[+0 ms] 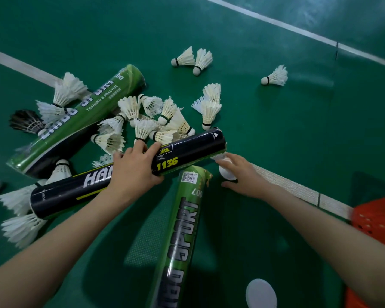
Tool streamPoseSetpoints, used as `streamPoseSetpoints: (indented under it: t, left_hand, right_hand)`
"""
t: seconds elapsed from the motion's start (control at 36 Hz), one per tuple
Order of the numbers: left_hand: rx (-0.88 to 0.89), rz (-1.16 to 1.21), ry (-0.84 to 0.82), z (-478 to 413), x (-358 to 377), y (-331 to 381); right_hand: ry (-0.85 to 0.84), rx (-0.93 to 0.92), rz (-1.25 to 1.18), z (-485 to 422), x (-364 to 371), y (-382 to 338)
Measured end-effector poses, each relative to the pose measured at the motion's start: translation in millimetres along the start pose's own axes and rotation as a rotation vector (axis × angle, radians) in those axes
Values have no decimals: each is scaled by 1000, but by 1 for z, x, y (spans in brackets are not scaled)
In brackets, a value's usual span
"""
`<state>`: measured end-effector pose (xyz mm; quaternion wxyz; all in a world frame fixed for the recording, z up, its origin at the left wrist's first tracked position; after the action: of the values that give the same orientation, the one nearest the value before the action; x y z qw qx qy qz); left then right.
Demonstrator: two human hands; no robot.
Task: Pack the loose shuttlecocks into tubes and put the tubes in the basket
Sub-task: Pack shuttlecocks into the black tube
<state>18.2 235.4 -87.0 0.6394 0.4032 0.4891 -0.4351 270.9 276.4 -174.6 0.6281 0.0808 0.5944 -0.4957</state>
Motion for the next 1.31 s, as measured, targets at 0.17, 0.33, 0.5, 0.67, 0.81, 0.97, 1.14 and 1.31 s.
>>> streamPoseSetpoints:
  t: [0.17, 0.33, 0.5, 0.67, 0.81, 0.97, 1.14, 1.31]
  left_hand:
    - [3, 33, -3, 1, -3, 2]
    - [3, 83, 7, 3, -10, 4]
    - [28, 136, 19, 9, -16, 9]
    - [57, 196, 32, 15, -24, 10]
    - [73, 212, 35, 22, -27, 11]
    - [78, 241, 47, 22, -25, 5]
    - [63, 277, 52, 24, -29, 1]
    - [79, 267, 81, 25, -32, 1]
  right_hand:
    - [402, 159, -290, 1, -37, 9]
    - [716, 252, -1034, -9, -82, -8]
    - [666, 85, -1047, -21, -80, -45]
    - [657, 13, -907, -19, -97, -63]
    - [618, -20, -804, -14, -94, -67]
    - [684, -28, -793, -14, -101, -75]
    - [734, 4, -866, -18, -102, -77]
    - [761, -12, -962, -13, -106, -81]
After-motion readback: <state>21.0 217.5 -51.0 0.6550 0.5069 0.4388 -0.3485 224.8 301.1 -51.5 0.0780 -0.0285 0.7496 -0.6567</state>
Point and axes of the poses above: each hand's wrist, its own z-axis away from the middle knuckle, its own x-axis out of the palm, y = z × x, the point moved 9 cm from there along -z, towards the middle knuckle, and after that the axes turned 15 degrees about -x, right-handed, at the moved point
